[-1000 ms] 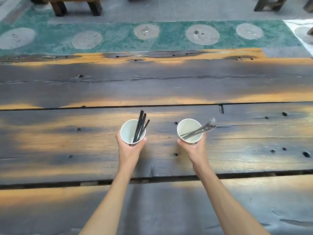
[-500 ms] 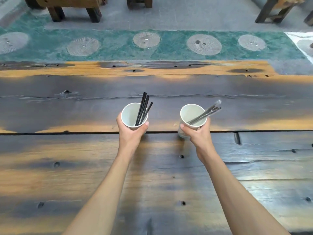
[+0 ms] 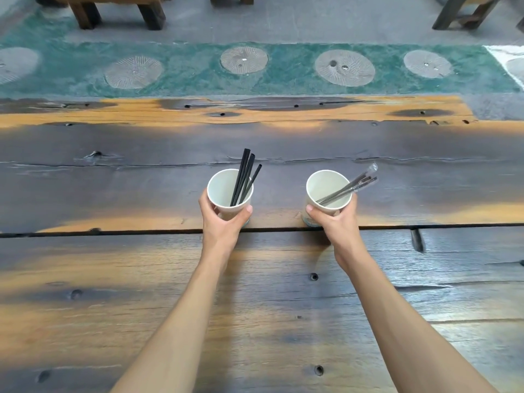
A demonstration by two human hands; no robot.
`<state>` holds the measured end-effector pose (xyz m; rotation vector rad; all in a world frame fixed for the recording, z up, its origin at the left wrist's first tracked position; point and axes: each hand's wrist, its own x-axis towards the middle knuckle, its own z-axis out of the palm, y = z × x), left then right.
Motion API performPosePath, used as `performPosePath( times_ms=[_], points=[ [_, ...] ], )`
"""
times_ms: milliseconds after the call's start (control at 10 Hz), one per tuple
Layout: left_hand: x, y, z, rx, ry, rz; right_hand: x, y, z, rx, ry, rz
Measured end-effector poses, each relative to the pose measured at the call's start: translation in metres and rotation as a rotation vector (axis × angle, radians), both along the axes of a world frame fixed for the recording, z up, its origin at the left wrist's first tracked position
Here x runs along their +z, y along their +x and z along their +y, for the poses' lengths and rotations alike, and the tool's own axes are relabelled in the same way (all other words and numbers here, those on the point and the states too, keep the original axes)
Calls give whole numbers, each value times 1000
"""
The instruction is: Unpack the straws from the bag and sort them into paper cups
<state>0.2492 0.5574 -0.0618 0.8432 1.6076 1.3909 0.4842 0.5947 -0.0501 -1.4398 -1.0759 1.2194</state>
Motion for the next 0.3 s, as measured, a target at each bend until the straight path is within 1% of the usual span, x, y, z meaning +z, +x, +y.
performPosePath(
  times_ms=[200, 300],
  points=[
    [2, -2, -5, -27, -29, -2, -1, -1, 0, 26, -20, 16],
    [11, -2, -14, -18, -35, 20, 3, 3, -11, 19, -48, 65]
  ],
)
